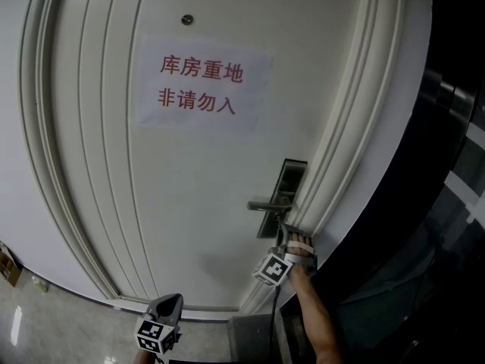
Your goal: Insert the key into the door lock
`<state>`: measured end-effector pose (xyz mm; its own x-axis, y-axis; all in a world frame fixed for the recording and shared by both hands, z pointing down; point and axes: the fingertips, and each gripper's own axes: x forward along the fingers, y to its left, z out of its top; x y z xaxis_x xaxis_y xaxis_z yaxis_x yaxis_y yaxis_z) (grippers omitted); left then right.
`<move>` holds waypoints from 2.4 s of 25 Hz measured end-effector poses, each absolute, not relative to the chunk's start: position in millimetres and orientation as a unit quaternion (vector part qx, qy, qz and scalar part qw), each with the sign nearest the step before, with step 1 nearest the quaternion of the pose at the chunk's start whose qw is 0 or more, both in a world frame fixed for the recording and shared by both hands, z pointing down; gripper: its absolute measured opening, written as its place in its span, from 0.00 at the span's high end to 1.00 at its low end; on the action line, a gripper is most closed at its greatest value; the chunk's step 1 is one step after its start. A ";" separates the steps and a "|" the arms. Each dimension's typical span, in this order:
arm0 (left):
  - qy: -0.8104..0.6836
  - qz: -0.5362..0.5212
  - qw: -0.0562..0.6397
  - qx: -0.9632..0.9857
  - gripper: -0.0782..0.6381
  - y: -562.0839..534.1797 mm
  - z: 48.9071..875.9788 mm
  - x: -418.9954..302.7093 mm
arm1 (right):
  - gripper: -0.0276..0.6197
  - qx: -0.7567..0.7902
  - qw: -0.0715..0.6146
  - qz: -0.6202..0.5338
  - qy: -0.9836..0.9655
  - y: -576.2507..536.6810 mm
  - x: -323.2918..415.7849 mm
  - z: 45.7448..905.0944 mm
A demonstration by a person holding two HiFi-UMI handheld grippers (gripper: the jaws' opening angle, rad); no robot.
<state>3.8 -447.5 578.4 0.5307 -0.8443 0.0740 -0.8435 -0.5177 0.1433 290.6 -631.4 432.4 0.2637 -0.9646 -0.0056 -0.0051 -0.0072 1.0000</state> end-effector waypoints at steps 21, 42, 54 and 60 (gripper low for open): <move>-0.505 -0.006 0.077 0.860 0.89 -443.0 575.0 -20.2 | 0.94 0.568 0.550 -0.439 -0.428 -660.1 286.0 431.6; -0.513 -0.004 0.076 0.855 0.89 -427.4 572.7 -32.2 | 0.68 0.572 0.510 -0.425 -0.481 -655.2 277.4 442.7; -0.511 -0.007 0.068 0.857 0.89 -409.0 568.7 -29.7 | 0.79 0.602 0.441 -0.442 -0.498 -619.0 269.6 421.5; -0.506 -0.009 0.060 0.860 0.89 -396.8 561.6 -30.1 | 0.87 0.624 0.391 -0.431 -0.523 -585.7 261.0 411.5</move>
<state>-30.1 -396.8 561.6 0.4878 -0.8717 0.0460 -0.8696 -0.4807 0.1125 261.0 -585.7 411.5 0.0829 -0.9882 -0.1288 -0.3151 -0.1486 0.9373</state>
